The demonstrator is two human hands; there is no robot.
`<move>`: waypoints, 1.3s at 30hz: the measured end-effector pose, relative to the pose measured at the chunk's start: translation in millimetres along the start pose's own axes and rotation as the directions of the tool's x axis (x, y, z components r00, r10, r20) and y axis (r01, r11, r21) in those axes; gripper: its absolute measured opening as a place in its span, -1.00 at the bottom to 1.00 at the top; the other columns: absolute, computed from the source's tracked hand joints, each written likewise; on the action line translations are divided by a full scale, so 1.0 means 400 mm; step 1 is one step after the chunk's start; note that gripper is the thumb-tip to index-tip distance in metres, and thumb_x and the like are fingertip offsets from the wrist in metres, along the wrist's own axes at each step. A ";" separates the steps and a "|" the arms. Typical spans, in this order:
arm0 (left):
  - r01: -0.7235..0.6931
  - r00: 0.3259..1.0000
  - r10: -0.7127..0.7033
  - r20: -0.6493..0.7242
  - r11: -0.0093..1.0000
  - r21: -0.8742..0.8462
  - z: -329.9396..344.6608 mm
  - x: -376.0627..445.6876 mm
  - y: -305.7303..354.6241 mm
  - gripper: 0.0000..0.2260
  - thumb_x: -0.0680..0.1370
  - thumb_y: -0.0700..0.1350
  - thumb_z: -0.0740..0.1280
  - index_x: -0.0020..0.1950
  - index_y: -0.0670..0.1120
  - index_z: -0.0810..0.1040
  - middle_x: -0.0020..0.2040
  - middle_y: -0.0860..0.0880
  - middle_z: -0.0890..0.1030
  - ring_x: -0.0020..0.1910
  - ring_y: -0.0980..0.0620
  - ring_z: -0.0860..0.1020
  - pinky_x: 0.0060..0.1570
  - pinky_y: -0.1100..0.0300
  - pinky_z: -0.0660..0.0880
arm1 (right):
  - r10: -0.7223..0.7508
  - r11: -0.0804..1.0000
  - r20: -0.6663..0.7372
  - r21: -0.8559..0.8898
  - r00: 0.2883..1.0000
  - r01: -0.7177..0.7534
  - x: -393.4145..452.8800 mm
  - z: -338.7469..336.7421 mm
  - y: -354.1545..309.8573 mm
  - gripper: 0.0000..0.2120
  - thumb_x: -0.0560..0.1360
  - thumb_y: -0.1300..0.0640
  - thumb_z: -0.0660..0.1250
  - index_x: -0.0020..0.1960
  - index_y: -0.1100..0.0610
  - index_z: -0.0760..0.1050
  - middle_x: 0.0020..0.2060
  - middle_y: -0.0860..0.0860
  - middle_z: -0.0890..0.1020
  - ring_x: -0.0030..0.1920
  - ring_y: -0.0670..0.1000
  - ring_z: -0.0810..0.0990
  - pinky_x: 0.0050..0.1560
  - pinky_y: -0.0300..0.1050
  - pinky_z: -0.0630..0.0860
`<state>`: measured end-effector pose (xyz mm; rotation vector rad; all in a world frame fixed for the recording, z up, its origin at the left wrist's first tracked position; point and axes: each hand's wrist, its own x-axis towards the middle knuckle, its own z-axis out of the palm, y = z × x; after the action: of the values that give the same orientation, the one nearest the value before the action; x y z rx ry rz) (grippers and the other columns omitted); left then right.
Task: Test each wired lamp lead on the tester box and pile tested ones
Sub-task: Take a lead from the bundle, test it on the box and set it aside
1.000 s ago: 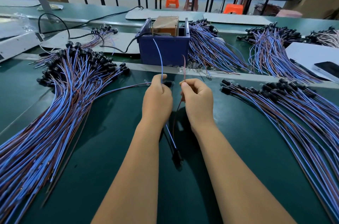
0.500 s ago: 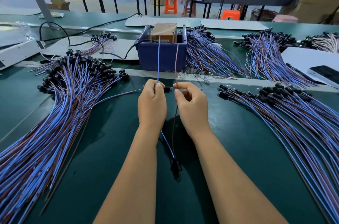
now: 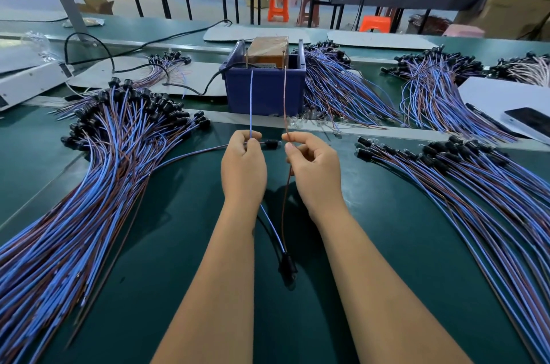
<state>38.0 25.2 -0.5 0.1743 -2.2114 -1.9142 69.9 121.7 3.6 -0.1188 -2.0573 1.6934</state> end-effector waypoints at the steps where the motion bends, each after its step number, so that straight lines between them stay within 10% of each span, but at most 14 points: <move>1: -0.003 1.000 0.003 0.002 1.000 -0.003 -0.001 0.000 0.000 -0.80 0.60 -0.15 0.11 -0.03 0.06 0.50 -0.41 0.06 0.40 -0.48 0.09 0.30 -0.38 0.16 0.28 | 0.005 1.000 0.001 0.003 1.000 -0.005 0.000 0.000 0.000 -0.81 0.56 0.25 0.32 -0.05 -0.04 0.59 -0.38 -0.04 0.51 -0.26 -0.02 0.49 -0.09 0.07 0.55; 39: 0.008 0.999 -0.010 -0.032 0.998 -0.069 -0.002 0.032 -0.008 -0.79 0.63 -0.14 0.12 0.10 0.04 0.52 -0.39 0.05 0.50 -0.58 0.26 0.36 -0.58 0.41 0.29 | 0.049 0.998 0.021 -0.049 0.999 -0.048 0.005 -0.003 0.001 -0.78 0.58 0.19 0.29 -0.06 -0.14 0.56 -0.37 0.00 0.50 -0.27 -0.02 0.50 -0.08 0.21 0.57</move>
<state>25.8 20.9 -2.6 0.2033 -2.1246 -1.9747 68.3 123.6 3.9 -0.1676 -2.1291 1.6807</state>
